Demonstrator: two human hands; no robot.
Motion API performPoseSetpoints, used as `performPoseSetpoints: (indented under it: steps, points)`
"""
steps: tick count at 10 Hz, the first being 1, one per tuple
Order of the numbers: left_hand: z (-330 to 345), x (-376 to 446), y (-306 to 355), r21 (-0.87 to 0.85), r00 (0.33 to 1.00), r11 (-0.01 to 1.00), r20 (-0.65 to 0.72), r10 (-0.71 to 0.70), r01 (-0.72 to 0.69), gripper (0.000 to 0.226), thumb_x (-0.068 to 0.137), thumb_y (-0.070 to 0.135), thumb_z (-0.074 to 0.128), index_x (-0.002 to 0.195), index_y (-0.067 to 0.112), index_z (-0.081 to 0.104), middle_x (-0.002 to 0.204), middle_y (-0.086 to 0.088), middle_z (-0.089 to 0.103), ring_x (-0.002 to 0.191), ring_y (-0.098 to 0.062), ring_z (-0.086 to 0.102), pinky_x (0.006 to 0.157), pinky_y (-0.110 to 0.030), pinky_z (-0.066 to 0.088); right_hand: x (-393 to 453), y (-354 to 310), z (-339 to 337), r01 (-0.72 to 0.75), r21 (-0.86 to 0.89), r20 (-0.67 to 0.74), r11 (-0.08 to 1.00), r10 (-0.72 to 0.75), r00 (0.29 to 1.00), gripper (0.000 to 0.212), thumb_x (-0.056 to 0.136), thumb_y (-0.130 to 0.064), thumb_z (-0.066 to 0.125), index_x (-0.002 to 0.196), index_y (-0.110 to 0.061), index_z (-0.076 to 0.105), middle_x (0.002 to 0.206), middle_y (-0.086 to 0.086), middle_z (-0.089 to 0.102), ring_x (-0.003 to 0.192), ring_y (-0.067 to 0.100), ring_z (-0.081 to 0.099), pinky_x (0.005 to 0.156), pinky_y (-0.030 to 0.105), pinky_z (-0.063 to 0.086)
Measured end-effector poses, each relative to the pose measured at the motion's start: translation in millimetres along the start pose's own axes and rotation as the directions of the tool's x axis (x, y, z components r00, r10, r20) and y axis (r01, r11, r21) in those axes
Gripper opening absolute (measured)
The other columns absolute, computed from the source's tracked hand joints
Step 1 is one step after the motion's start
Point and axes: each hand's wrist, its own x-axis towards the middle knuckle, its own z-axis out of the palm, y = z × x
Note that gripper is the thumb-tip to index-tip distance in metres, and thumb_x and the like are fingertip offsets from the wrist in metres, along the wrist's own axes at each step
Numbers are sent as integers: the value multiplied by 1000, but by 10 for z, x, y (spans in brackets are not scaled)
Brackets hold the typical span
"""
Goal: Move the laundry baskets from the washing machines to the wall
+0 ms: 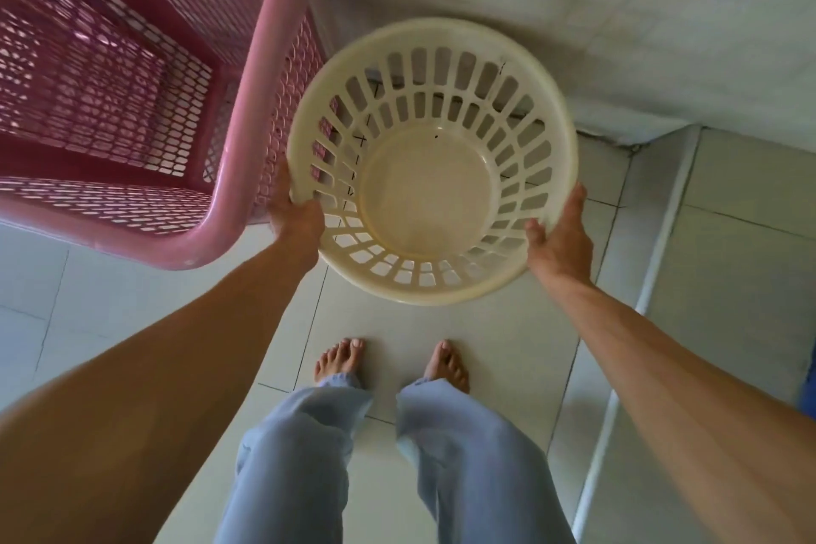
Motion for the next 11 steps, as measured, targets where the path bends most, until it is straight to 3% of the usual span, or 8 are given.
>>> performPoseSetpoints:
  steps: [2, 3, 4, 6, 7, 9, 10, 11]
  points:
    - [11, 76, 11, 29, 1000, 1000, 22, -2, 1, 65, 93, 3, 56, 144, 41, 42, 111, 12, 53, 100, -16, 57, 94, -40, 55, 85, -95, 7, -47, -119, 17, 992, 49, 999, 76, 103, -22, 45, 159, -32, -6, 128, 12, 60, 106, 31, 65, 91, 48, 55]
    - [12, 107, 19, 121, 999, 992, 21, 33, -35, 70, 93, 1, 54, 147, 42, 37, 124, 6, 59, 101, -19, 60, 90, -43, 56, 137, -152, -12, -47, -129, 8, 991, 48, 999, 76, 103, -20, 45, 158, -33, -6, 126, 12, 61, 105, 32, 65, 89, 49, 56]
    - [74, 147, 10, 255, 998, 964, 16, 69, -70, 76, 91, -1, 53, 153, 34, 24, 148, -5, 47, 128, -29, 52, 105, -47, 46, 182, -186, -33, -67, -152, 8, 986, 69, 998, 76, 103, -22, 45, 158, -35, -6, 122, 14, 61, 101, 32, 66, 86, 49, 57]
    - [170, 220, 51, 316, 996, 947, -54, 74, -53, 70, 90, -1, 56, 147, 33, 33, 128, -1, 59, 98, -18, 60, 76, -26, 53, 205, -244, -25, -67, -194, 1, 979, 69, 998, 77, 103, -21, 45, 158, -32, -7, 111, 12, 59, 91, 28, 64, 78, 43, 58]
    - [130, 213, 10, 441, 994, 891, 19, 108, -105, 84, 92, 2, 55, 154, 36, 11, 138, -10, 53, 86, -19, 63, 55, -20, 47, 227, -255, -79, -61, -233, 57, 970, 77, 995, 81, 102, -21, 49, 158, -29, -8, 101, 8, 57, 83, 27, 64, 71, 40, 57]
    - [-172, -44, 170, 576, 975, 801, 219, 40, -162, 69, 89, 2, 54, 147, 26, 27, 134, -11, 53, 95, -24, 61, 59, -27, 53, -150, -521, -308, 90, -471, 153, 878, -19, 988, 59, 94, -19, 61, 145, -14, 33, 130, 10, 50, 107, 29, 60, 73, 36, 49]
    - [-401, -390, 301, 552, 924, 788, 378, 57, -275, 63, 85, 1, 56, 142, 22, 36, 128, -8, 57, 99, -23, 61, 60, -22, 51, -581, -758, -384, 164, -447, 186, 879, -88, 979, 61, 91, -18, 63, 146, -13, 36, 139, 8, 44, 116, 29, 58, 88, 44, 55]
    - [-681, -869, 434, 511, 865, 784, 498, 64, -352, 56, 88, 7, 57, 141, 19, 43, 127, -8, 61, 109, -26, 61, 82, -35, 58, -1079, -909, -449, 240, -451, 199, 859, -165, 966, 60, 91, -21, 63, 145, -12, 38, 146, 9, 40, 120, 28, 57, 92, 46, 55]
